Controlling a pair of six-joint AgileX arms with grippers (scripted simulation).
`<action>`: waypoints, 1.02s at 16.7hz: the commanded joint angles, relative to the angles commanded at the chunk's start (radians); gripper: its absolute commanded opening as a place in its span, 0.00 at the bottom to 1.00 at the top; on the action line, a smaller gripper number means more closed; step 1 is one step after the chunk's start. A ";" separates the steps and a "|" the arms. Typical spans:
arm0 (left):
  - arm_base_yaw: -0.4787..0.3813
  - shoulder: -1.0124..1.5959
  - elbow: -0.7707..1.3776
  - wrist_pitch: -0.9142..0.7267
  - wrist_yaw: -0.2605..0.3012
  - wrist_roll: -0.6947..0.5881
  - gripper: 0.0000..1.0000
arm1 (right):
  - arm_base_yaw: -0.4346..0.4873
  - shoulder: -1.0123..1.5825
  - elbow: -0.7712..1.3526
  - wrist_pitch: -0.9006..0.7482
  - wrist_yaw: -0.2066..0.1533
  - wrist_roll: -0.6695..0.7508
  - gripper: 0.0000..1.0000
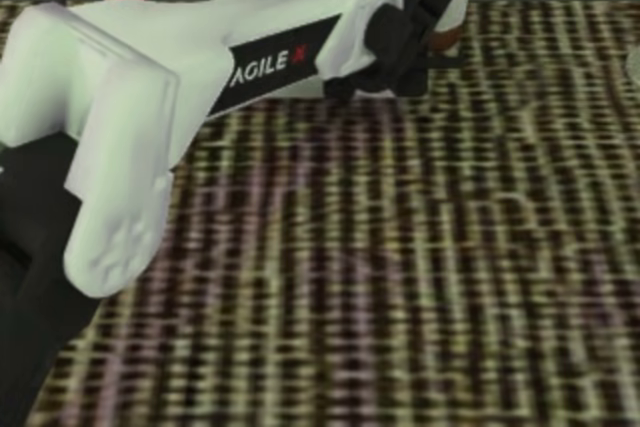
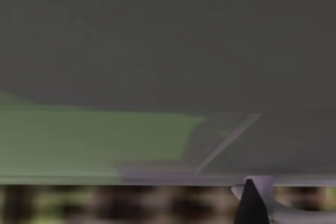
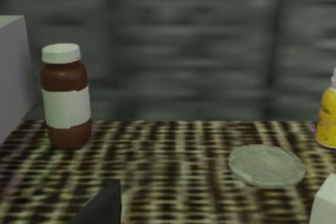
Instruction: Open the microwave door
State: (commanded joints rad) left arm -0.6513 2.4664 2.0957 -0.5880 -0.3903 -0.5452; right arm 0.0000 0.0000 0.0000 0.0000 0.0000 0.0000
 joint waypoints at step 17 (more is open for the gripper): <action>-0.033 -0.104 -0.185 0.069 -0.020 -0.030 0.00 | 0.000 0.000 0.000 0.000 0.000 0.000 1.00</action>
State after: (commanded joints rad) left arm -0.6843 2.3621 1.9107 -0.5191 -0.4107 -0.5750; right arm 0.0000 0.0000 0.0000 0.0000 0.0000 0.0000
